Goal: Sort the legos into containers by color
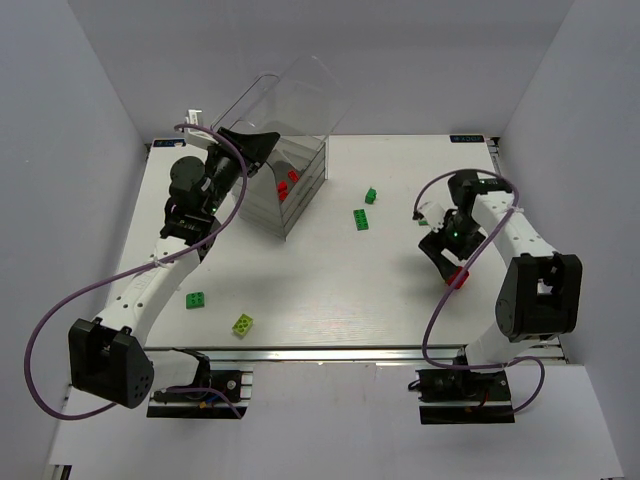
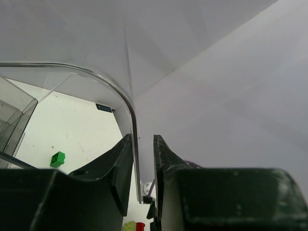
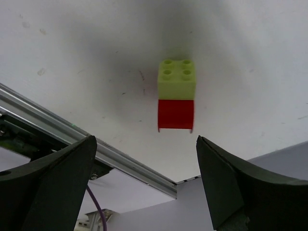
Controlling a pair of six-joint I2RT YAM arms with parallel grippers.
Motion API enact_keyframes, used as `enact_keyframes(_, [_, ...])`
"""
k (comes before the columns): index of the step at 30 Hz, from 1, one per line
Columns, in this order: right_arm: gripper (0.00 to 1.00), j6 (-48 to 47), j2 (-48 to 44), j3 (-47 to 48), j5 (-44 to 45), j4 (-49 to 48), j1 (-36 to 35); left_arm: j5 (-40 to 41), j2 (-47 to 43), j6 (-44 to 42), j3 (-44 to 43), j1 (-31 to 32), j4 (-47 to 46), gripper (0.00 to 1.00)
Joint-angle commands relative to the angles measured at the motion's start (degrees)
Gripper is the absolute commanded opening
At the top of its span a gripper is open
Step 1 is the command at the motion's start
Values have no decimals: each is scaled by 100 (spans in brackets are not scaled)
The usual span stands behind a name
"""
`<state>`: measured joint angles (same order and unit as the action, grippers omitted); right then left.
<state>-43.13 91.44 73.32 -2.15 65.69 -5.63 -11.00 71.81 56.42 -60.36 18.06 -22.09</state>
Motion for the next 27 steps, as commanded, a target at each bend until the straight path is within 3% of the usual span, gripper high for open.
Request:
enact_keyframes(1, [89, -186, -223, -361, 83, -99, 18, -174, -176, 9, 33, -66, -419, 33])
enact_keyframes(9, [89, -204, 58, -933, 487, -986, 44, -192, -247, 18, 94, -119, -367, 34])
enact_keyframes(16, [89, -274, 234, -969, 646, -1181, 88, -218, -229, 44, 156, -119, -367, 33])
enact_keyframes(27, [89, -371, 129, -1100, -39, -997, 176, -262, -132, 53, 68, -172, -384, 34])
